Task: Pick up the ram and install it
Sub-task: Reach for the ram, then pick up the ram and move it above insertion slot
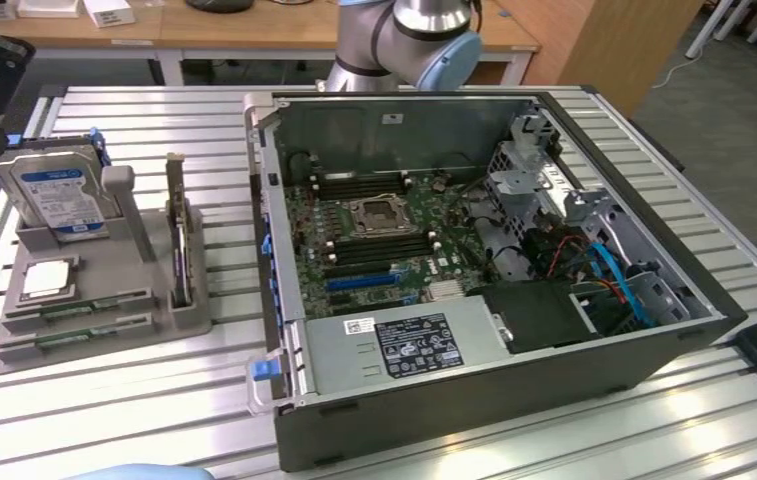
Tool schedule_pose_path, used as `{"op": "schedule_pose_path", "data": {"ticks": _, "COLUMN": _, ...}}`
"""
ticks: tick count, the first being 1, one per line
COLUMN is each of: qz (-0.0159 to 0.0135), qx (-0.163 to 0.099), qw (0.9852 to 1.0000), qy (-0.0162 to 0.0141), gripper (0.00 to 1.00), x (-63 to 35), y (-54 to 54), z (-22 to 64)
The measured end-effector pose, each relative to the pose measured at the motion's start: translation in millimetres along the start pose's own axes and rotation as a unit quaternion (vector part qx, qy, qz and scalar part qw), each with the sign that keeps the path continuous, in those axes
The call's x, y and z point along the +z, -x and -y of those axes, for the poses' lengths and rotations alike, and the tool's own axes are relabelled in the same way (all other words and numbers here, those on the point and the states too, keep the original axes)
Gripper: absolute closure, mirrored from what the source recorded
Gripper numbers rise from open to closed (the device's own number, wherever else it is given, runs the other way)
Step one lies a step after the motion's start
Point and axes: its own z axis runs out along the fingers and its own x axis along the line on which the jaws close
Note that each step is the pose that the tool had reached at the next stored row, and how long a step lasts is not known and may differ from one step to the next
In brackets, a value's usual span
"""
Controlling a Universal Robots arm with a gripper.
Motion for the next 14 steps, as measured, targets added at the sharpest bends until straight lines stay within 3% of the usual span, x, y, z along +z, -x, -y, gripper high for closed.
{"op": "schedule_pose_path", "data": {"ticks": 14, "qz": 0.0, "qx": 0.0, "qw": 1.0, "qy": 0.0, "gripper": 0.9, "x": 0.4, "y": -0.1, "z": 0.6}}
